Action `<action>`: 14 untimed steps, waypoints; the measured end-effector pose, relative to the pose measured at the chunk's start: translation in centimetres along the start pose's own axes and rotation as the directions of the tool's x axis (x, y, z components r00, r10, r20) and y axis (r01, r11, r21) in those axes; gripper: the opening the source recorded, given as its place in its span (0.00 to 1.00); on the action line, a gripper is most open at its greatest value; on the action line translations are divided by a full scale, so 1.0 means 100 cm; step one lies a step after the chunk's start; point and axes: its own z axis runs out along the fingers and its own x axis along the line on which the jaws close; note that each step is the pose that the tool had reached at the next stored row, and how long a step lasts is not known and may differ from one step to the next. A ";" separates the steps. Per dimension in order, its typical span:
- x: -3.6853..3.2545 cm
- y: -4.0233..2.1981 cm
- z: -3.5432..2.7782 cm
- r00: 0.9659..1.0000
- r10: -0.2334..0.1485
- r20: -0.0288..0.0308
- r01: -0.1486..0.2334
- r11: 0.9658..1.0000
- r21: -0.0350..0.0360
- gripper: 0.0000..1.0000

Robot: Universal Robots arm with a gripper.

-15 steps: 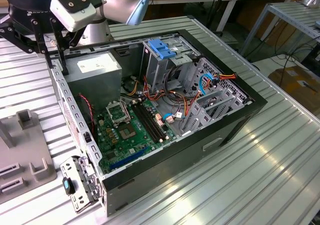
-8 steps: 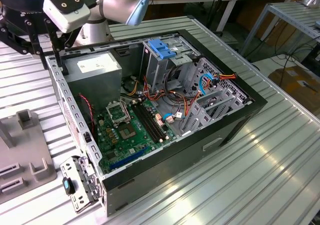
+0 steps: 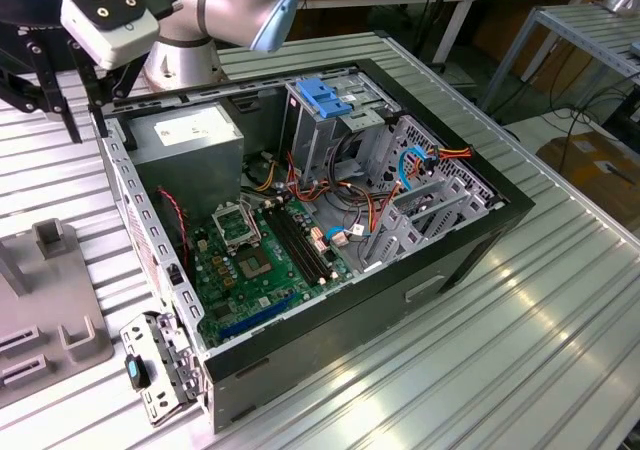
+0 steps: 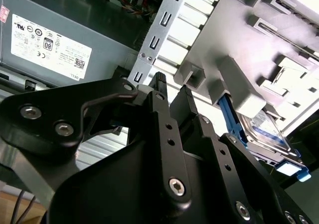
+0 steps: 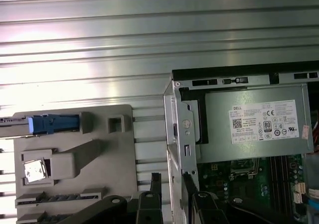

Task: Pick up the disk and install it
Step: 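Reach for the disk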

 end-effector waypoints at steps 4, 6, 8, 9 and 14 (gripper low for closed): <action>0.0077 -0.0006 0.0001 1.000 0.000 0.000 0.000 1.000 0.000 0.31; 0.0109 -0.0008 0.0001 1.000 0.000 0.000 0.000 1.000 0.000 0.31; 0.0161 -0.0012 0.0001 1.000 0.000 0.000 0.000 1.000 0.000 0.31; 0.0188 -0.0014 0.0002 1.000 0.000 0.000 0.000 1.000 0.000 0.31; 0.0285 -0.0022 0.0002 1.000 0.000 0.000 0.000 1.000 0.000 0.31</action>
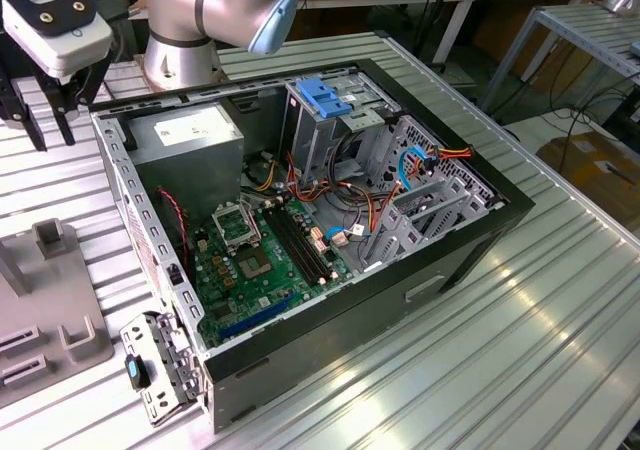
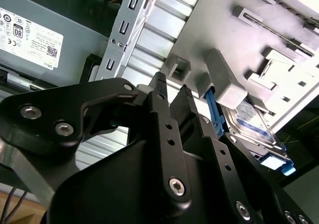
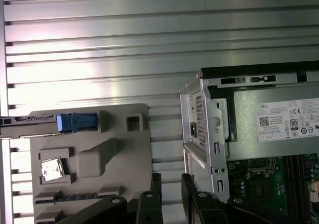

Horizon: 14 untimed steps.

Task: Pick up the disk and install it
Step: 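Reach for the disk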

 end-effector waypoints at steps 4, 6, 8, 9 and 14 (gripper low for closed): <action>0.0067 -0.0005 0.0000 1.000 0.000 0.000 0.000 1.000 0.000 0.31; 0.0129 -0.0010 0.0000 1.000 0.000 0.000 0.000 1.000 0.000 0.31; 0.0175 -0.0014 0.0000 1.000 0.000 0.000 0.000 1.000 0.000 0.31; 0.0187 -0.0014 -0.0001 1.000 0.000 0.000 0.000 1.000 0.000 0.31; 0.0269 -0.0021 -0.0001 1.000 0.000 0.000 0.000 1.000 0.000 0.31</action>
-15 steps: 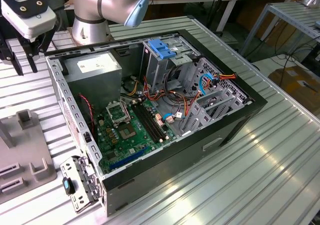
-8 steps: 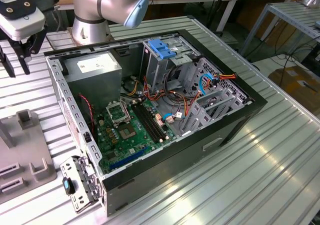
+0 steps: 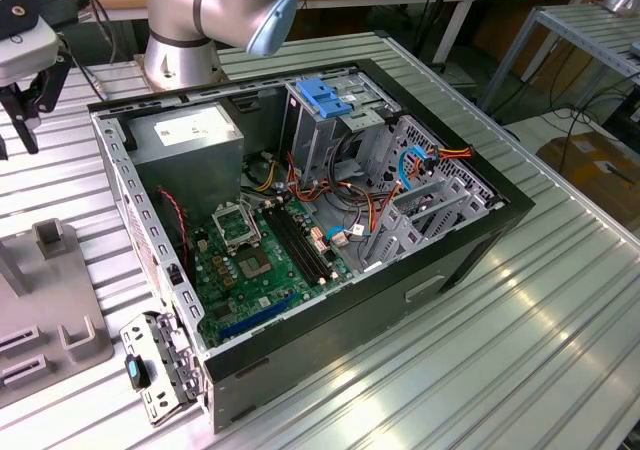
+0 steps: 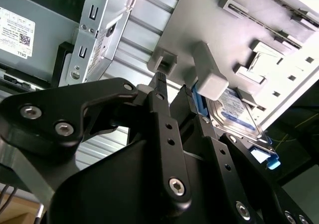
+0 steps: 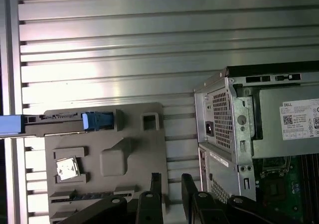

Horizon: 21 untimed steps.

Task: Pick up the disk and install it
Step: 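Reach for the disk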

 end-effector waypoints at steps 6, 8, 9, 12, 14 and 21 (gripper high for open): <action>0.0127 -0.0010 -0.0001 1.000 0.000 0.000 0.000 1.000 0.000 0.31; 0.0166 -0.0013 -0.0002 1.000 0.000 0.000 0.000 1.000 0.000 0.31; 0.0181 -0.0014 -0.0002 1.000 0.000 0.000 0.000 1.000 0.000 0.31; 0.0235 -0.0018 -0.0002 1.000 0.000 0.000 0.000 1.000 0.000 0.31; 0.0265 -0.0020 -0.0003 1.000 0.000 0.000 0.000 1.000 0.000 0.31; 0.0397 -0.0030 -0.0004 1.000 0.000 0.000 0.000 1.000 0.000 0.31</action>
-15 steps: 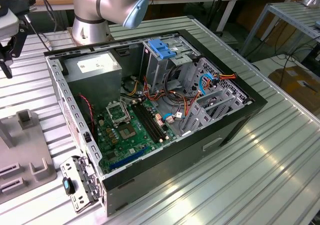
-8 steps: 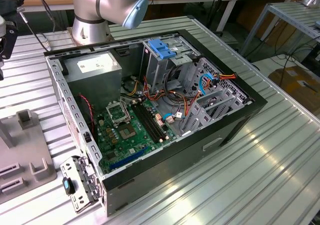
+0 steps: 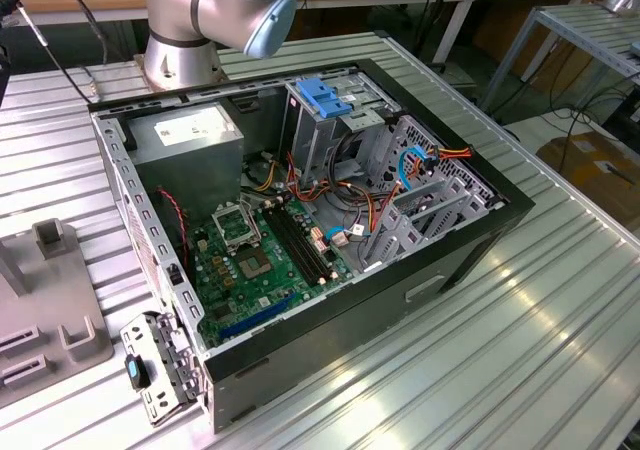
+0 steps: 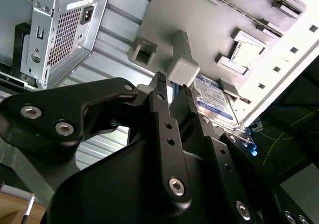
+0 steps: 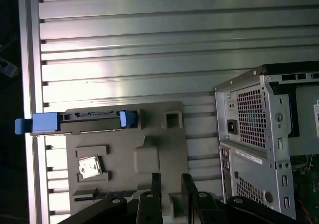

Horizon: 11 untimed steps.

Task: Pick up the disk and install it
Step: 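Reach for the disk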

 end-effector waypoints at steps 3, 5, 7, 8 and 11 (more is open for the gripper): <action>0.0053 -0.0004 -0.0001 1.000 0.000 0.000 0.000 1.000 0.000 0.31; 0.0085 -0.0006 -0.0001 1.000 0.000 0.000 0.000 1.000 0.000 0.31; 0.0119 -0.0009 -0.0001 1.000 0.000 0.000 0.000 1.000 0.000 0.31; 0.0134 -0.0010 -0.0001 1.000 0.000 0.000 0.000 1.000 0.000 0.31; 0.0185 -0.0014 -0.0001 1.000 0.000 0.000 0.000 1.000 0.000 0.31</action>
